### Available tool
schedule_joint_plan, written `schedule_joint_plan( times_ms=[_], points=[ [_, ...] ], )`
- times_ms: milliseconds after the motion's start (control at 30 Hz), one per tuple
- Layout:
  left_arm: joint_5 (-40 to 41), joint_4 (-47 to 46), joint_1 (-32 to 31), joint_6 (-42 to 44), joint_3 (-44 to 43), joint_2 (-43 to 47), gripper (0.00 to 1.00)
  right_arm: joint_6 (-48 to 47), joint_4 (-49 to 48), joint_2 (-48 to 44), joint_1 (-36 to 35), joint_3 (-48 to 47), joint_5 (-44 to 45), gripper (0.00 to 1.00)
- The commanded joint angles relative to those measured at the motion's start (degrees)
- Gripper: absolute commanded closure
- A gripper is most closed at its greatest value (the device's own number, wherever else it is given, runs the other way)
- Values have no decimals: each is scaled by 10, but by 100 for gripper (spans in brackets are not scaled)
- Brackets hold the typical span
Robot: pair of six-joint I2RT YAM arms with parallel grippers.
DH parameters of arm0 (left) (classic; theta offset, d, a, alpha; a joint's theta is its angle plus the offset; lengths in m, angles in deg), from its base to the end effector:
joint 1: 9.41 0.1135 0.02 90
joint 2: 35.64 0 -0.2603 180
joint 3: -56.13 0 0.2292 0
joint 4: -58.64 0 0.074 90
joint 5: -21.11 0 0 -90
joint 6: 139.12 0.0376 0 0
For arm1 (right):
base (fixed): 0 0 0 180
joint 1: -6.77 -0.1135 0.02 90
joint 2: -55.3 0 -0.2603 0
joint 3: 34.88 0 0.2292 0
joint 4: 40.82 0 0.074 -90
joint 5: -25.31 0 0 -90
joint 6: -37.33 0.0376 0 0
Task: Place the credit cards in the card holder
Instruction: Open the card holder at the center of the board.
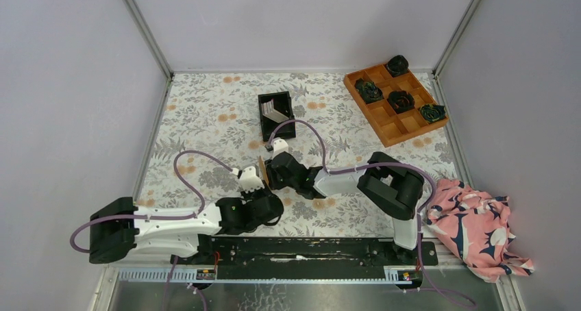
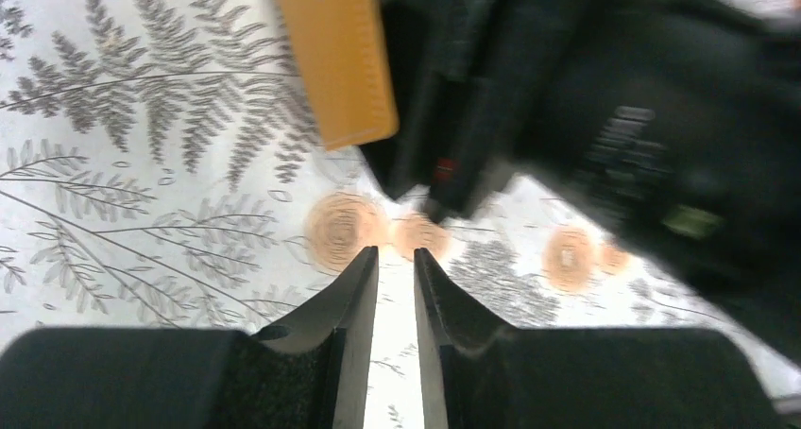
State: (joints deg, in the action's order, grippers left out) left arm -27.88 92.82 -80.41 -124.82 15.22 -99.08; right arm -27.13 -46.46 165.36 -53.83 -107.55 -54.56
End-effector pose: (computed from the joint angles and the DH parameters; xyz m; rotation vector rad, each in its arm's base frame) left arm 0.0792 -0.1541 0.1729 -0.3470 2.2595 -0.4073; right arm 0.1951 0.3329 0.1604 -0.5576 2.1250 0.6928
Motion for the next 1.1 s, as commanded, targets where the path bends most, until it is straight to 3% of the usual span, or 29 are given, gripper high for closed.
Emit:
schedule_joint_plan(
  times_ms=[0, 233, 467, 733, 800, 867, 933, 1000, 1067],
  points=[
    [102, 123, -43, -49, -69, 24, 72, -18, 92, 44, 0, 0, 60, 67],
    [213, 201, -56, -89, -105, 47, 69, -16, 145, 62, 0, -29, 78, 67],
    [332, 350, -56, -299, -98, 92, 64, -8, 144, 71, 0, -10, 80, 67],
    [415, 346, -21, -366, -93, 95, 54, -4, 141, 69, 0, 3, 81, 69],
    [407, 282, 6, -295, -95, 90, 54, -1, 140, 71, 0, 3, 81, 69],
    [370, 115, 36, -99, -83, 100, 57, 1, 137, 72, 0, 7, 79, 70],
    [283, -110, 85, 111, -27, 130, 61, 3, 132, 72, 0, 11, 78, 71],
    [170, -257, 159, 200, 25, 164, 63, 3, 130, 72, 0, 10, 75, 71],
    [71, -300, 236, 234, 31, 162, 63, 3, 129, 73, 0, 11, 71, 71]
  ],
)
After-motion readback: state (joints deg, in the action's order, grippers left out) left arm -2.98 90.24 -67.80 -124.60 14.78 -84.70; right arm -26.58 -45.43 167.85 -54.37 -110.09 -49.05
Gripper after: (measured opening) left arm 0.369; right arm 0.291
